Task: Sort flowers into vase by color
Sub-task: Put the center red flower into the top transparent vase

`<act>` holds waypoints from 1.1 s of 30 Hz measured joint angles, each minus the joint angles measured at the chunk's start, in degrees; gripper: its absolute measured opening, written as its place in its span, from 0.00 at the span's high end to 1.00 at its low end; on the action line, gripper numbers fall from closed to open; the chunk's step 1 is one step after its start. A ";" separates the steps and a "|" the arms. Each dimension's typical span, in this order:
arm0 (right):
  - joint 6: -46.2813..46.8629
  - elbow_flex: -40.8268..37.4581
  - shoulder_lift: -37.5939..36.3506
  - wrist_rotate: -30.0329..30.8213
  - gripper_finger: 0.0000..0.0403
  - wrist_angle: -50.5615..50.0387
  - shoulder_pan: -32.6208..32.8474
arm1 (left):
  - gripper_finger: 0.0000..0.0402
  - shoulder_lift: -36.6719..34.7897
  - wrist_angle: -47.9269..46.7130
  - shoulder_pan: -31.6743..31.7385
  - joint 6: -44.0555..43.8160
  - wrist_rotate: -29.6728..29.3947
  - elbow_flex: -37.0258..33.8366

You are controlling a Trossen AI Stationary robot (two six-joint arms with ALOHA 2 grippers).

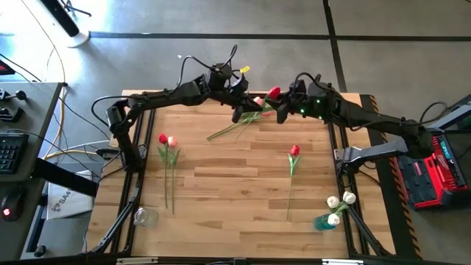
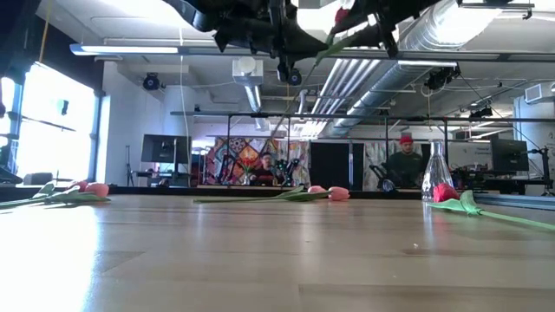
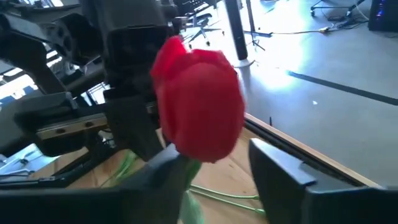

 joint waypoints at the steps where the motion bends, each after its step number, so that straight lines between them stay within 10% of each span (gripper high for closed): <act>1: -0.06 0.00 0.00 -0.45 0.68 0.22 0.01 | 1.00 0.00 0.01 -0.02 0.00 0.02 0.00; 7: -1.59 0.00 0.00 -3.07 0.96 1.63 0.00 | 1.00 0.00 -0.01 0.07 0.00 -0.03 0.00; 15: -3.06 0.02 -0.17 -1.80 0.99 1.35 0.03 | 0.94 0.00 -0.33 0.00 -0.04 -1.22 0.00; 27: -7.61 11.15 -4.36 25.64 1.00 -25.58 -1.15 | 0.77 0.00 -13.38 4.13 1.04 -3.79 -0.04; 33: -8.40 19.85 -4.39 29.47 1.00 -35.91 -4.89 | 0.77 0.00 -14.43 4.28 2.08 -3.70 -0.04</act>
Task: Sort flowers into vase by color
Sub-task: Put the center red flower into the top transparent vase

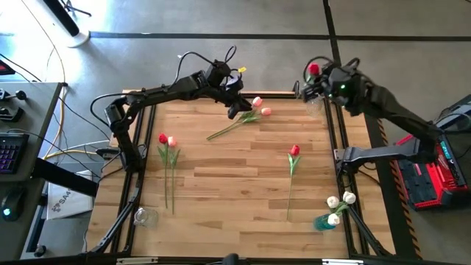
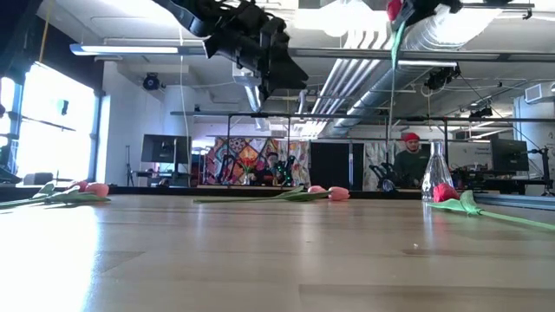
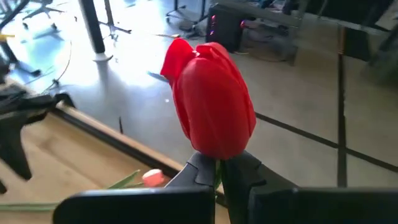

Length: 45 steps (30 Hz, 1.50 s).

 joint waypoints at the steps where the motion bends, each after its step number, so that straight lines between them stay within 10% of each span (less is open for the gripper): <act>1: 0.06 1.47 0.00 0.00 1.00 -1.19 -0.86 | 0.77 0.00 0.15 -0.03 0.00 0.00 0.00; 25: -3.52 13.27 1.41 -5.03 1.00 -13.15 -21.84 | 0.77 0.00 0.47 -0.13 0.04 -0.17 0.00; 45: 0.86 13.18 2.49 -5.33 0.94 -16.36 -22.69 | 0.77 0.00 0.35 -0.11 -1.21 -0.35 0.00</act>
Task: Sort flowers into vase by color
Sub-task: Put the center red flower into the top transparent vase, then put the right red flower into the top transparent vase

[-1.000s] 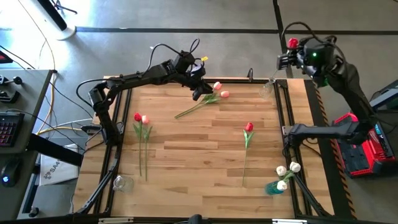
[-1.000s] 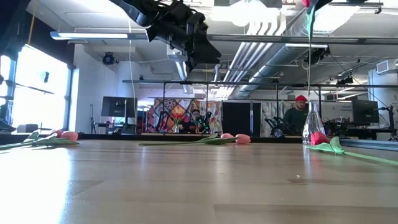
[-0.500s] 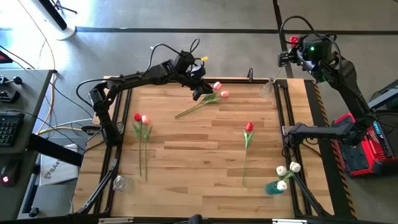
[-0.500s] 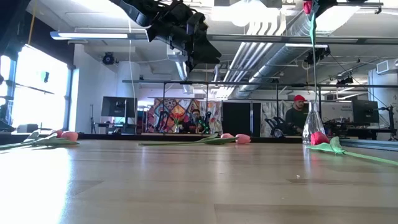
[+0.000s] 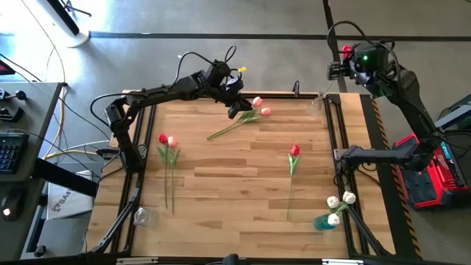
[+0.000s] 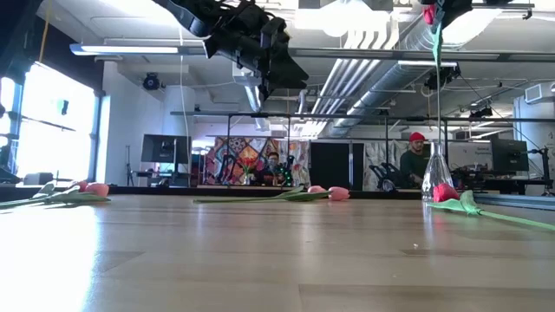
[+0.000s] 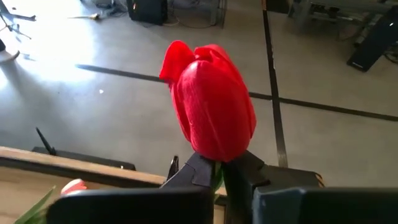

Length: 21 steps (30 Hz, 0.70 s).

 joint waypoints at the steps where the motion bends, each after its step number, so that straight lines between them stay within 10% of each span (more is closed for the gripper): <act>1: 0.02 0.00 0.00 -0.10 0.90 -0.08 0.02 | 0.77 0.00 -0.04 0.00 -0.25 0.00 0.00; 12: 0.88 0.00 -0.15 -1.07 0.35 1.41 0.02 | 0.77 0.00 -1.50 -0.07 -0.34 0.00 0.00; 21: 6.04 4.05 -0.22 -10.05 0.31 1.26 0.11 | 0.77 0.00 -1.86 -0.09 -0.33 0.02 0.00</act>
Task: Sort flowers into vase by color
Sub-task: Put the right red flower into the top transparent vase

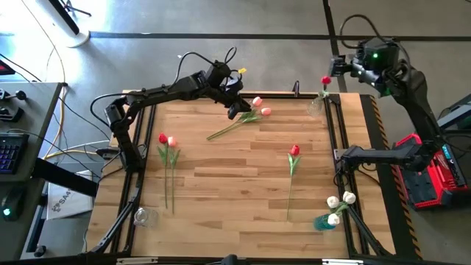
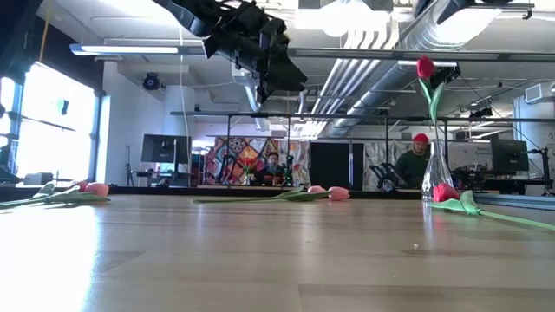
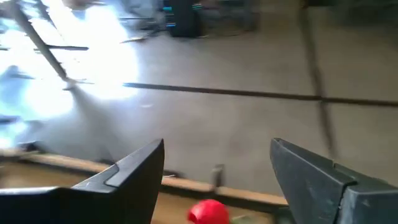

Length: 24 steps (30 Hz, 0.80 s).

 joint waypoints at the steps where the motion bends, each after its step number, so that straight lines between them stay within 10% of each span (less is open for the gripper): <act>1: 1.17 0.43 -0.02 -2.58 0.32 -0.19 0.00 | 0.77 0.00 -0.08 0.00 0.01 0.00 0.00; 8: 9.18 0.49 1.43 -14.12 0.36 -5.57 5.90 | 0.77 0.00 -0.39 0.00 0.40 0.01 0.00; 24: 33.67 0.43 11.93 -1.03 0.45 -18.35 37.31 | 0.77 0.00 -4.46 -0.88 2.04 -0.04 0.00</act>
